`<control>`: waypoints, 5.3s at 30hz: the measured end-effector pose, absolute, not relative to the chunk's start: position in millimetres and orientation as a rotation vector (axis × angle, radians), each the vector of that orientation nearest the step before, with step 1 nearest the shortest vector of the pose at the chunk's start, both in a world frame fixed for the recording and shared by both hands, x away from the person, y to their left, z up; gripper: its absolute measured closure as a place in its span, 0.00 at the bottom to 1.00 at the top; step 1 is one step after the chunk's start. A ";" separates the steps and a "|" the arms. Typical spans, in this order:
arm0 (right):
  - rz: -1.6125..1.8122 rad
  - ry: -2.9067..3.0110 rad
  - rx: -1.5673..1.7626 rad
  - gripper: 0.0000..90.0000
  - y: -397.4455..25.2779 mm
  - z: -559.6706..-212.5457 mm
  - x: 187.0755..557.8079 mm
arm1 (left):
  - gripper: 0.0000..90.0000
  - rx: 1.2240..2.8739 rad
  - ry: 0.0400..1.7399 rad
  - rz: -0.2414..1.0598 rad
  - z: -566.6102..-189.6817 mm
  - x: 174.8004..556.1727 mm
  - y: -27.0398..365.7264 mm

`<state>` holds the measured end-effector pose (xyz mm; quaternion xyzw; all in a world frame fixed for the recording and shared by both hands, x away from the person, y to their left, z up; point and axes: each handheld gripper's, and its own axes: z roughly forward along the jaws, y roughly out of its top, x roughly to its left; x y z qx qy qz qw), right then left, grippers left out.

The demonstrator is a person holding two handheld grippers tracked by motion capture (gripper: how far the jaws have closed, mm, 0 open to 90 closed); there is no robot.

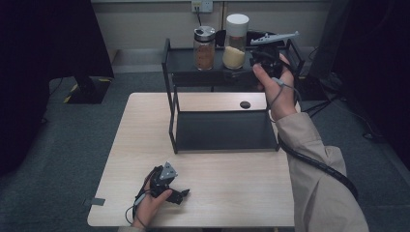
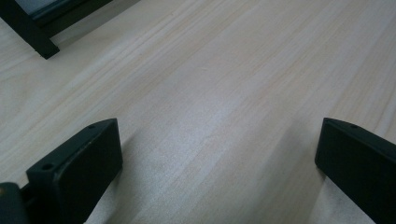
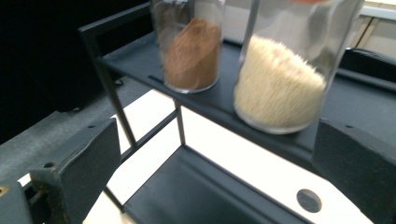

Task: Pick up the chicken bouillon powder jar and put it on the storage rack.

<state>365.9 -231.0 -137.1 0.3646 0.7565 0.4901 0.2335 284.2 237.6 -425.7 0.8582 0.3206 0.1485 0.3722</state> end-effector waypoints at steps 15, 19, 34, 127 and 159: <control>1.413 2.131 0.958 0.00 -240.3 -175.4 351.6 | 0.00 2.199 0.822 0.380 -425.8 284.2 237.7; 1.415 2.141 0.942 0.00 -243.0 -184.2 348.0 | 0.00 2.199 0.822 0.380 -425.8 284.2 237.7; 1.462 2.164 0.945 0.00 -255.1 -231.4 340.6 | 0.00 2.198 0.823 0.380 -425.9 284.2 237.7; 1.331 2.306 1.065 0.00 -342.1 -407.8 291.5 | 0.00 2.199 0.822 0.380 -426.0 284.1 237.7; 1.157 2.346 1.082 0.01 -380.4 -419.3 275.5 | 0.00 2.198 0.822 0.380 -425.9 284.2 237.7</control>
